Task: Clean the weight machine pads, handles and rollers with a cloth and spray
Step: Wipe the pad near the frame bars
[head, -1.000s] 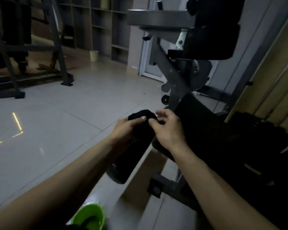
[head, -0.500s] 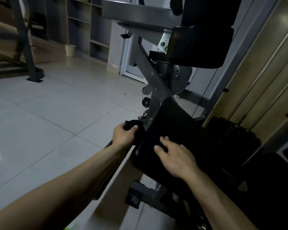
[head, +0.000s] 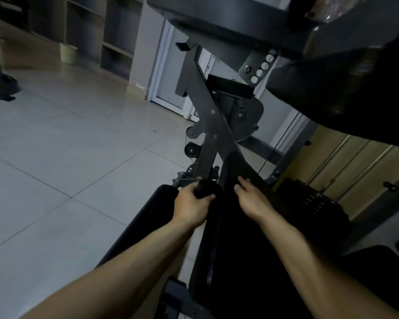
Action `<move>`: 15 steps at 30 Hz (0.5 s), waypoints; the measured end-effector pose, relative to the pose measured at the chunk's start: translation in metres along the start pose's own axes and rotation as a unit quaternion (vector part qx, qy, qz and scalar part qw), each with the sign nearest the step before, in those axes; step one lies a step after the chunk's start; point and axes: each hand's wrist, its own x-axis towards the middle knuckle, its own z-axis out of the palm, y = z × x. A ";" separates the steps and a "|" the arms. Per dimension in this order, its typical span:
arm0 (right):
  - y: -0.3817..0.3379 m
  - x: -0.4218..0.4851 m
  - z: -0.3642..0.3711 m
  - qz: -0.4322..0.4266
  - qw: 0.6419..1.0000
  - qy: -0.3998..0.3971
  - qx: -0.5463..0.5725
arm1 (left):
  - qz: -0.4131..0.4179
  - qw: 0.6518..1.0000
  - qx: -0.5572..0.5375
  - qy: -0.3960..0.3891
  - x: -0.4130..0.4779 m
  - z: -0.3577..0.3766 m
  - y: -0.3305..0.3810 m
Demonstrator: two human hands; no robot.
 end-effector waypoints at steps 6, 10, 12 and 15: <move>0.017 0.021 0.010 -0.018 0.999 0.014 -0.035 | 0.035 0.998 0.020 -0.041 0.091 0.052 0.009; 0.018 0.051 0.001 0.027 0.999 0.023 -0.022 | 0.035 0.977 0.039 -0.206 0.110 0.062 -0.001; 0.020 0.059 0.006 0.037 0.999 0.018 -0.013 | 0.032 0.971 0.034 -0.235 0.112 0.058 -0.013; 0.024 0.061 0.012 0.040 0.999 0.024 -0.011 | 0.036 0.977 0.023 -0.209 0.140 0.077 -0.013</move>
